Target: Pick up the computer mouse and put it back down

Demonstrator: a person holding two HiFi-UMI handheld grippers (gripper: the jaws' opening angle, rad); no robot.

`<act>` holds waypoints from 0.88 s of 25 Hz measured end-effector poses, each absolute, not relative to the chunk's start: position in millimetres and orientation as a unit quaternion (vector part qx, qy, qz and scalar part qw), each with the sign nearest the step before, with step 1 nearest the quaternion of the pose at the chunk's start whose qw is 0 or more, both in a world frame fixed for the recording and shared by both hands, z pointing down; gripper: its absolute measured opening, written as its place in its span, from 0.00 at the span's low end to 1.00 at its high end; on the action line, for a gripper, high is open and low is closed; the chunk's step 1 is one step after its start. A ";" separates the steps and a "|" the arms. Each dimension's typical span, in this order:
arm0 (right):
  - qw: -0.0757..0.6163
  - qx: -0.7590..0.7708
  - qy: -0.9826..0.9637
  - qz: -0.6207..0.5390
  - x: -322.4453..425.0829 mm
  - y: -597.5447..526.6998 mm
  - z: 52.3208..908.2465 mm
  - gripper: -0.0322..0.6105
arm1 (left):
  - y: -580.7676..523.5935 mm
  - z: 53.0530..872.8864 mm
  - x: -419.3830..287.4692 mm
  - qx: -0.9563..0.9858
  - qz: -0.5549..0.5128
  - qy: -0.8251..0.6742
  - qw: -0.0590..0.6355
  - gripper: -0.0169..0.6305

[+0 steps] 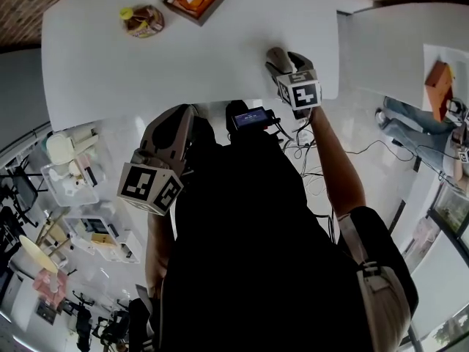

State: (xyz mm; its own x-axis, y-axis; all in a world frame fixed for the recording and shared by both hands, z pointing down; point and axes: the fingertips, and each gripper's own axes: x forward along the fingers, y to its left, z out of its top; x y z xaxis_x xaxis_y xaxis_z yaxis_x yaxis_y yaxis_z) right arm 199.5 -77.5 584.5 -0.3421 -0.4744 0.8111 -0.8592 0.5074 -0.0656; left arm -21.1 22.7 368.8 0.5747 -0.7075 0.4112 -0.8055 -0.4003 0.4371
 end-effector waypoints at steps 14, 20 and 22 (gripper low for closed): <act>0.337 0.412 -0.820 0.210 163.0 -56.7 509.5 0.52 | 11.3 365.0 -24.3 0.857 0.073 -0.418 0.292 0.05; 0.303 0.419 -0.834 0.195 150.4 -50.2 474.9 0.43 | 6.6 359.5 -27.9 0.866 0.067 -0.406 0.283 0.05; 0.293 0.424 -0.835 0.192 148.0 -48.1 464.8 0.39 | 5.5 357.1 -28.0 0.869 0.064 -0.402 0.281 0.05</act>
State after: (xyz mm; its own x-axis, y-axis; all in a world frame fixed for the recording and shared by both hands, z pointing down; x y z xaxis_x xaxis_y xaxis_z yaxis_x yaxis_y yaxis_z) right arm 148.0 -48.1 464.8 -0.4696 -0.5953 0.6520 -0.8201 0.5676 -0.0725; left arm -28.0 5.5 357.1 0.6683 -0.6629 0.3374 -0.7351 -0.5192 0.4360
